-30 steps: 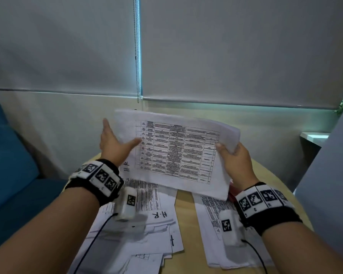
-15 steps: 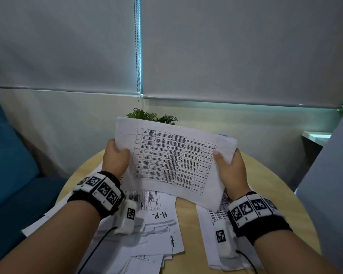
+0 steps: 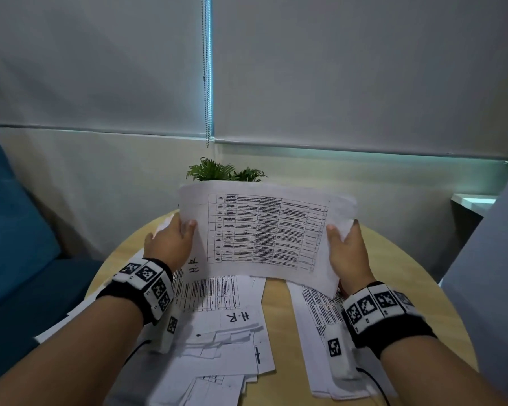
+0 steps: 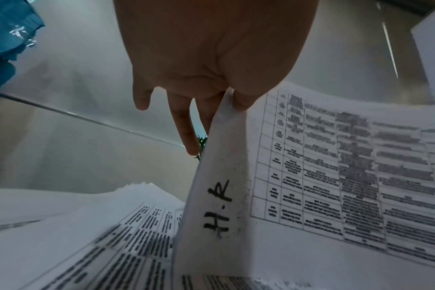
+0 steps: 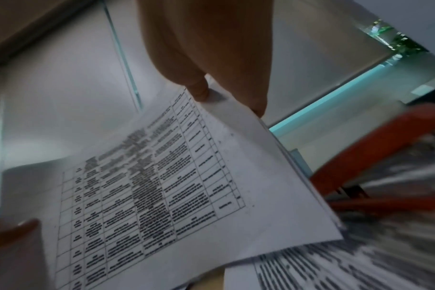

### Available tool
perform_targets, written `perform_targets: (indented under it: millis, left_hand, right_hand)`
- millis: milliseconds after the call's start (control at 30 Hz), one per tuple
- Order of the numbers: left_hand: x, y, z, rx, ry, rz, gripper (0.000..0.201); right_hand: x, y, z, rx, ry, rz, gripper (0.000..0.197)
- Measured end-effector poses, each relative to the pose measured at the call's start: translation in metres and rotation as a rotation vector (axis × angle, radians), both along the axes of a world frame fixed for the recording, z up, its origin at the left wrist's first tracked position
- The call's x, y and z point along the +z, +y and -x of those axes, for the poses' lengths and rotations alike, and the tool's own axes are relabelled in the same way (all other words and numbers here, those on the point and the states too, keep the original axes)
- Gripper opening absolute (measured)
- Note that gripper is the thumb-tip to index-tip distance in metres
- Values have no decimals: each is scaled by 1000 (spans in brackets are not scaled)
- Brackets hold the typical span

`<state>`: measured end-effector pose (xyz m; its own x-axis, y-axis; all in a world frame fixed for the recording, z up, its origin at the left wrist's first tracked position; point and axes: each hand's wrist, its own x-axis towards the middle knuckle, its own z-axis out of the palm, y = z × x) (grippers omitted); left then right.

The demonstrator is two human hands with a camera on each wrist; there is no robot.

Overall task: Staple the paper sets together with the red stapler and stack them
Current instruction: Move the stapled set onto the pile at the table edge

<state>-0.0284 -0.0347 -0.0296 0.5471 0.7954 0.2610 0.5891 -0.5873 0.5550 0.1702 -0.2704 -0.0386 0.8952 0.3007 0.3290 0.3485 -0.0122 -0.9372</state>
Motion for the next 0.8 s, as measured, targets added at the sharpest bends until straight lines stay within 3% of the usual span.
perform_targets:
  millis: [67,133,300,433,533,633,700,800]
  left_hand:
    - [-2,0,0,-14,96,11,44]
    - [3,2,-2,-10,85,29,48]
    - [47,-15,-14,18,-293,-206,79]
    - [77,-46,-37,-297,-207,-506,58]
    - [85,-71,-56,-508,-68,-621,50]
    - [79,-80,-74,-605,2,-646,48]
    - [71,-78,-83,-650,-42,-615,45]
    - [57,-71,-94,-698,-170,-616,35]
  right_hand:
    - [-4,-3,0,2,20,-12,36]
    - [-2,-4,0,13,27,-13,35]
    - [17,-6,1,125,11,-21,33]
    - [22,-7,5,209,-7,-36,34]
    - [19,-8,11,291,-9,-47,33]
    - [9,-8,12,317,-15,-39,37]
    - [2,-8,9,313,13,-41,42]
    - [-5,-8,5,268,29,-14,32]
